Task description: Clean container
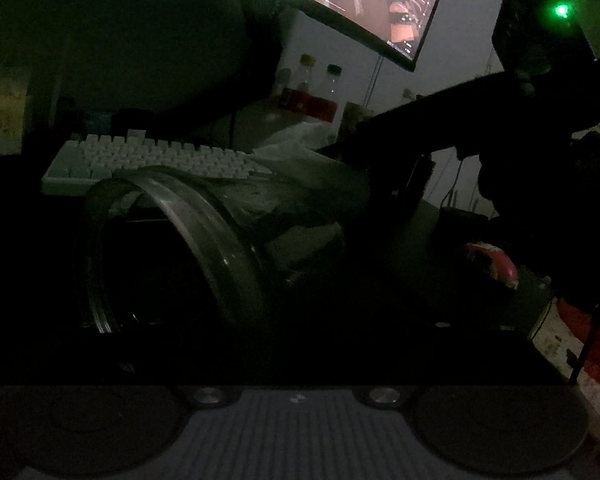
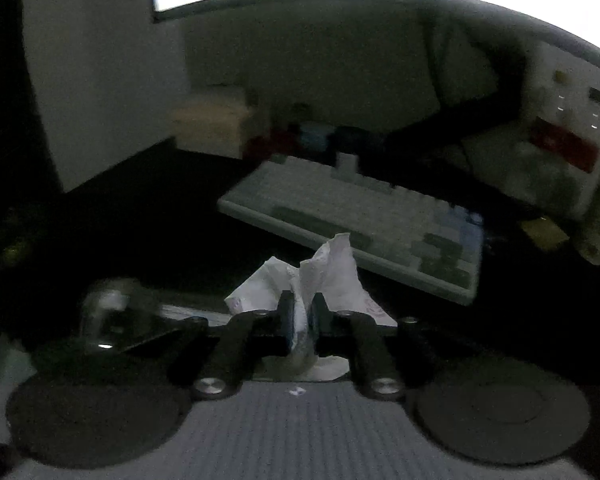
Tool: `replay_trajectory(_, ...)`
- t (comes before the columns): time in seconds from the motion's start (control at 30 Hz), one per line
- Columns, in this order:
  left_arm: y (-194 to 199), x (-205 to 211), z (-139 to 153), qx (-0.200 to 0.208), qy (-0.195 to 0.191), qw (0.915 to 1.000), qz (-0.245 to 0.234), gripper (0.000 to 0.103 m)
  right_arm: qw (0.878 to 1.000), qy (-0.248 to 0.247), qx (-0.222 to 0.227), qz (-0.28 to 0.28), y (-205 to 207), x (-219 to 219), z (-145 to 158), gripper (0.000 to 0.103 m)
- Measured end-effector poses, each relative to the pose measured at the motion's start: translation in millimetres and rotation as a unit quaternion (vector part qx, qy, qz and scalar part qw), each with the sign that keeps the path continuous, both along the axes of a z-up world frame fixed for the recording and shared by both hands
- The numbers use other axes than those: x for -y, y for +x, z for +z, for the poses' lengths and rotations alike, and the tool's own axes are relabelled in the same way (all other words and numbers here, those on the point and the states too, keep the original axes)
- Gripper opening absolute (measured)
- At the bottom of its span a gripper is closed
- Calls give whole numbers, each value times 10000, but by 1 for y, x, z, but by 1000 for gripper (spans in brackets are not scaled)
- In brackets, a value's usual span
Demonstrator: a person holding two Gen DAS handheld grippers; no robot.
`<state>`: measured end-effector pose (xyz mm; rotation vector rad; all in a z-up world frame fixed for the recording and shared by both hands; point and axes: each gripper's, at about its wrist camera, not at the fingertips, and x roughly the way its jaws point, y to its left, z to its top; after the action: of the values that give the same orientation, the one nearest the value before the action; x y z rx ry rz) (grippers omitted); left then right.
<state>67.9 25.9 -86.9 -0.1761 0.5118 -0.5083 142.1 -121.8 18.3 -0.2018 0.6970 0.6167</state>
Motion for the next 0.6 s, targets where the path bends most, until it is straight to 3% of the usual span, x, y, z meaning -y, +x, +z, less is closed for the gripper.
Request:
replay_trajectory(0.17, 0, -1, 0, -1, -13, 10000, -11, 94, 9993, 56, -17, 356, -10, -9, 3, 13)
replay_trajectory(0.47, 1, -2, 0, -1, -30, 10000, -25, 95, 9998, -118, -47, -163, 9, 5, -1, 13)
replay_trajectory(0.6, 0, -1, 0, 10, 21, 10000, -28, 95, 9998, 79, -133, 161, -3, 2, 3, 13)
